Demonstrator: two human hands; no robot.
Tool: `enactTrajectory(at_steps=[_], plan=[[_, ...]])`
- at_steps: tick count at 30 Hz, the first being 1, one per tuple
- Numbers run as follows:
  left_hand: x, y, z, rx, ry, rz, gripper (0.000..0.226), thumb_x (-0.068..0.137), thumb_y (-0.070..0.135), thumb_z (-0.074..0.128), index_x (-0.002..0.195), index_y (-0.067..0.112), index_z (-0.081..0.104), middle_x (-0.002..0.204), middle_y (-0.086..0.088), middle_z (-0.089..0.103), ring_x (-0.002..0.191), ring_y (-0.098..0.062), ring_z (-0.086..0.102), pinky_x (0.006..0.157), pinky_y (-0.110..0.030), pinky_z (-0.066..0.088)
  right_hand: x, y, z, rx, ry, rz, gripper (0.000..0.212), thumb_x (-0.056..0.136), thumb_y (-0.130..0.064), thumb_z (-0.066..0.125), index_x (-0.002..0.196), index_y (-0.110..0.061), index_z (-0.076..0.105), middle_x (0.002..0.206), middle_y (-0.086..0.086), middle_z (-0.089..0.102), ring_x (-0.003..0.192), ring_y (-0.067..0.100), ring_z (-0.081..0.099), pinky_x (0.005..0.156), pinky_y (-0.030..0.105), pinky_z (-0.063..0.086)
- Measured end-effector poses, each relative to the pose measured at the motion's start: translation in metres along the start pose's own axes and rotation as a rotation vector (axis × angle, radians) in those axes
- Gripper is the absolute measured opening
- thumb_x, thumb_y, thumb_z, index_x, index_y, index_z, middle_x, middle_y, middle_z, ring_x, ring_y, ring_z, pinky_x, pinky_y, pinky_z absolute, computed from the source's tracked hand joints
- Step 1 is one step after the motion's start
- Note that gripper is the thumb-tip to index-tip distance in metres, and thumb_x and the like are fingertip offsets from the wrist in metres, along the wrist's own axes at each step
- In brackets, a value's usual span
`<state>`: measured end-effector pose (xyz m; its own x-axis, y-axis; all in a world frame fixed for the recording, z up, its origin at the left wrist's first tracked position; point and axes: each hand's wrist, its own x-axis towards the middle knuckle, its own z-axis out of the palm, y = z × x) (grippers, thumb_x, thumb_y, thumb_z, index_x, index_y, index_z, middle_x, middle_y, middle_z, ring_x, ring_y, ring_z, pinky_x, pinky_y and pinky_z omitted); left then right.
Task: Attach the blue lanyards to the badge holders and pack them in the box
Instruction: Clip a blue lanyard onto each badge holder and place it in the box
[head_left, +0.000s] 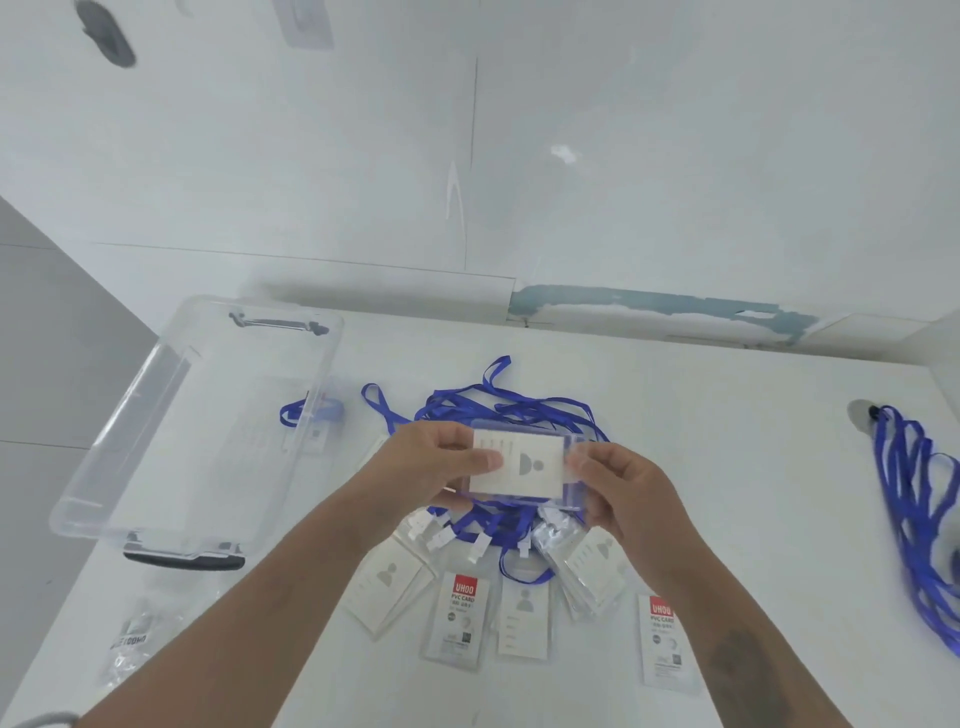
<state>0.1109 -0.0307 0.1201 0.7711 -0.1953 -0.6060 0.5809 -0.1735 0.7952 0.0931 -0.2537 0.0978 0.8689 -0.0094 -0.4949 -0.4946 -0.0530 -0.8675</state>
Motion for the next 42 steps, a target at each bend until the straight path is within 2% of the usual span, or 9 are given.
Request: enactTrajectory(at_steps=[6, 9, 14, 21, 28, 33, 36, 39, 42], plan=[[-0.001, 0.013, 0.002, -0.331, -0.055, -0.016, 0.015, 0.089, 0.016, 0.069, 0.102, 0.011, 0.073, 0.097, -0.006, 0.077, 0.076, -0.017, 0.072, 0.061, -0.023, 0.057, -0.004, -0.009, 0.006, 0.388, -0.078, 0.054, 0.050, 0.102, -0.046, 0.036, 0.111, -0.011, 0.070, 0.104, 0.006, 0.075, 0.101, 0.020, 0.070, 0.096, 0.032, 0.047], [0.002, 0.025, 0.003, -0.502, -0.021, 0.014, 0.008, 0.089, 0.013, 0.067, 0.094, 0.009, 0.072, 0.089, -0.009, 0.074, 0.066, -0.016, 0.069, 0.060, -0.022, 0.059, -0.009, -0.008, 0.019, 0.427, -0.054, 0.035, 0.048, 0.105, -0.037, 0.032, 0.101, -0.006, 0.069, 0.077, 0.009, 0.068, 0.072, 0.024, 0.064, 0.086, 0.034, 0.048], [0.012, 0.035, 0.011, -0.293, 0.201, 0.093, 0.005, 0.087, 0.015, 0.073, 0.086, 0.011, 0.071, 0.078, -0.002, 0.076, 0.068, -0.017, 0.072, 0.065, -0.025, 0.061, -0.025, 0.006, 0.044, -0.617, -0.127, -0.299, 0.025, 0.104, -0.025, 0.040, 0.110, -0.029, 0.064, 0.074, -0.009, 0.056, 0.056, 0.002, 0.043, 0.062, 0.014, 0.040], [0.018, 0.016, 0.007, 0.197, 0.293, 0.202, 0.006, 0.084, 0.024, 0.075, 0.081, 0.024, 0.070, 0.077, 0.007, 0.076, 0.071, -0.013, 0.074, 0.077, -0.039, 0.062, -0.034, -0.060, 0.036, -1.203, -0.180, -0.442, 0.032, 0.103, -0.040, 0.036, 0.079, -0.023, 0.050, 0.079, -0.005, 0.056, 0.075, 0.014, 0.052, 0.061, 0.022, 0.038], [0.000, 0.015, -0.002, 0.114, 0.030, 0.091, 0.005, 0.086, 0.026, 0.074, 0.084, 0.024, 0.079, 0.083, 0.002, 0.078, 0.079, -0.023, 0.074, 0.075, -0.029, 0.060, -0.008, -0.109, 0.000, -0.783, -0.228, -0.372, 0.006, 0.085, -0.033, 0.072, 0.082, -0.036, 0.075, 0.072, -0.023, 0.070, 0.060, -0.003, 0.060, 0.059, 0.007, 0.043], [-0.012, 0.021, -0.007, -0.144, -0.133, 0.084, 0.013, 0.080, 0.024, 0.074, 0.088, 0.017, 0.081, 0.098, -0.009, 0.077, 0.086, -0.023, 0.073, 0.070, -0.024, 0.058, 0.015, -0.075, -0.007, -0.277, -0.209, -0.167, 0.010, 0.087, -0.015, 0.070, 0.092, -0.018, 0.079, 0.090, 0.006, 0.077, 0.083, 0.018, 0.071, 0.075, 0.027, 0.055], [-0.012, 0.024, -0.007, -0.356, -0.133, 0.085, 0.015, 0.076, 0.022, 0.073, 0.086, 0.012, 0.080, 0.093, -0.010, 0.075, 0.078, -0.019, 0.072, 0.063, -0.021, 0.058, 0.012, -0.049, 0.009, -0.038, -0.251, -0.027, 0.022, 0.069, -0.010, 0.059, 0.082, -0.013, 0.077, 0.080, 0.028, 0.067, 0.066, 0.030, 0.053, 0.068, 0.035, 0.049], [-0.007, 0.026, -0.005, -0.471, -0.006, 0.054, 0.011, 0.081, 0.016, 0.073, 0.088, 0.008, 0.077, 0.085, -0.007, 0.075, 0.070, -0.015, 0.070, 0.063, -0.021, 0.059, -0.002, -0.035, 0.028, -0.113, -0.182, 0.013, 0.033, 0.081, -0.018, 0.063, 0.048, -0.024, 0.061, 0.047, -0.003, 0.046, 0.048, 0.014, 0.027, 0.045, 0.017, 0.027], [-0.003, 0.025, -0.005, -0.413, 0.189, 0.061, 0.009, 0.088, 0.013, 0.070, 0.094, 0.010, 0.075, 0.086, -0.004, 0.078, 0.069, -0.013, 0.073, 0.064, -0.020, 0.059, -0.026, -0.030, 0.045, -0.398, -0.191, -0.133, 0.037, 0.100, -0.028, 0.051, 0.064, -0.028, 0.063, 0.058, -0.008, 0.059, 0.042, 0.006, 0.029, 0.045, 0.017, 0.029]])
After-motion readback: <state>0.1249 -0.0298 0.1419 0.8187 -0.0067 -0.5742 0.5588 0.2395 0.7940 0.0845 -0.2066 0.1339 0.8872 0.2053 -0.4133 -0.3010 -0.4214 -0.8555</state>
